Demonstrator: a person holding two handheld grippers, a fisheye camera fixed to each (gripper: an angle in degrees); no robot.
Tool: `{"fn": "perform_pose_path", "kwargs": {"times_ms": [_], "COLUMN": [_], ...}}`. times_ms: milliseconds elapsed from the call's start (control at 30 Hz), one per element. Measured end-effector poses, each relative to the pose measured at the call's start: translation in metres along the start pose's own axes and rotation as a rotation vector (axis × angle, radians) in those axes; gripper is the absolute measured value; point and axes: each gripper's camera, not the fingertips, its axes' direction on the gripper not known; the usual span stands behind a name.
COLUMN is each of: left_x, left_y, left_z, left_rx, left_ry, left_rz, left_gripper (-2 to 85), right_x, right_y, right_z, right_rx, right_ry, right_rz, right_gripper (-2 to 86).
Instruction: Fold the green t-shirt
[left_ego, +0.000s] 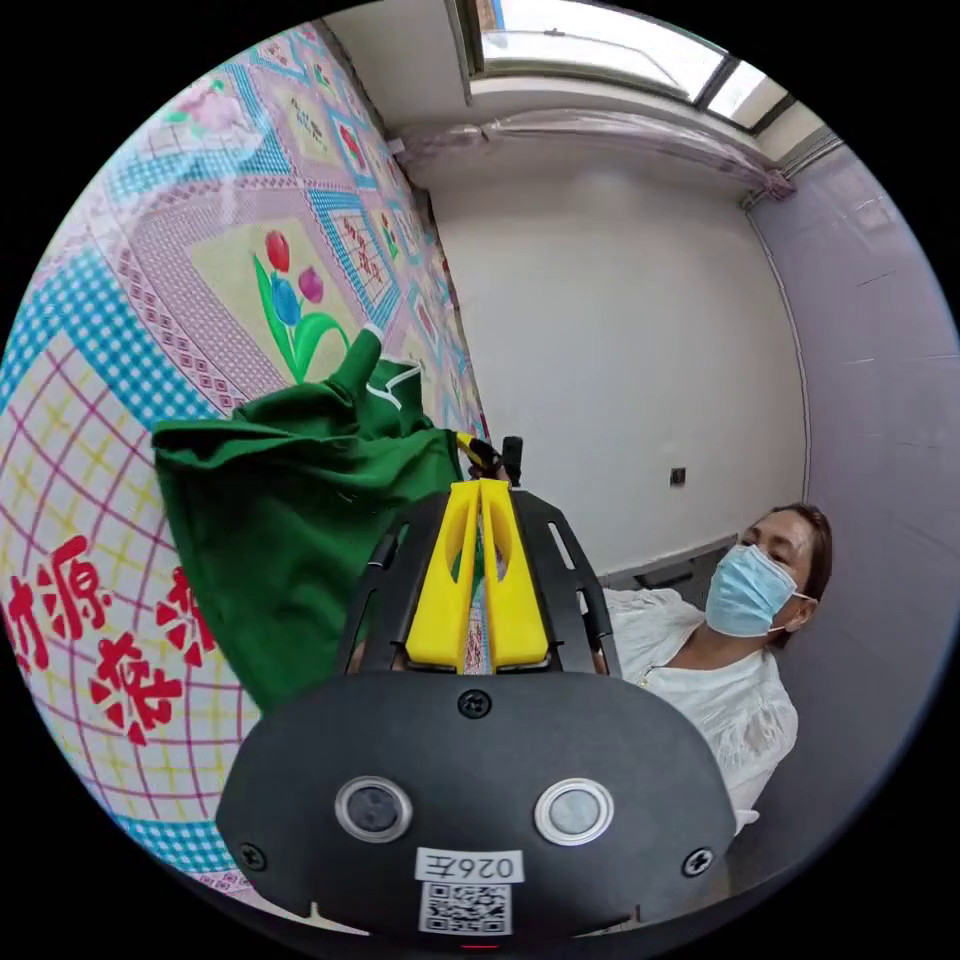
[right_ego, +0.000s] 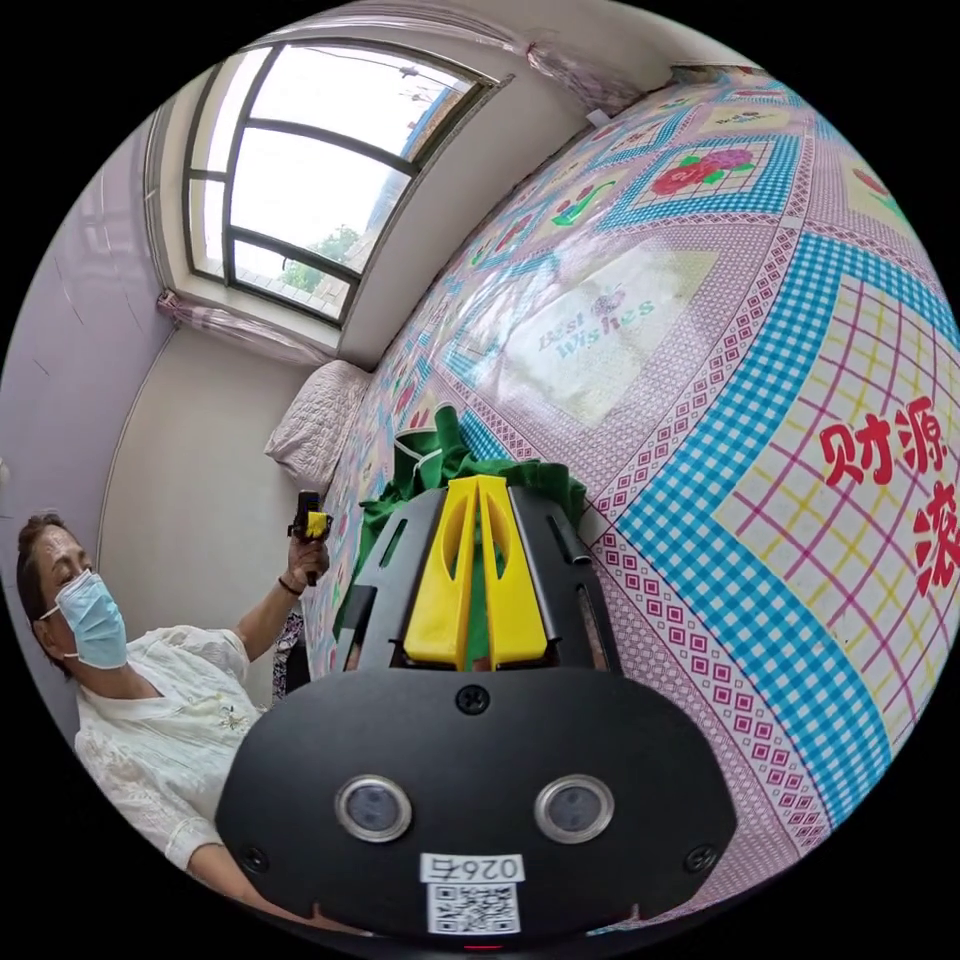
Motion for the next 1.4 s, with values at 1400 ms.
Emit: {"fn": "perform_pose_path", "kwargs": {"times_ms": [1400], "left_x": [0.225], "left_y": [0.3], "left_z": [0.089], "left_rx": [0.199], "left_ry": [-1.312], "left_rz": [-0.027], "left_gripper": [-0.7], "right_x": [-0.46], "right_y": [0.374], "right_z": [0.274], "right_rx": [-0.166], "right_ry": [0.552], "right_rz": [-0.959], "right_gripper": [6.1]}}
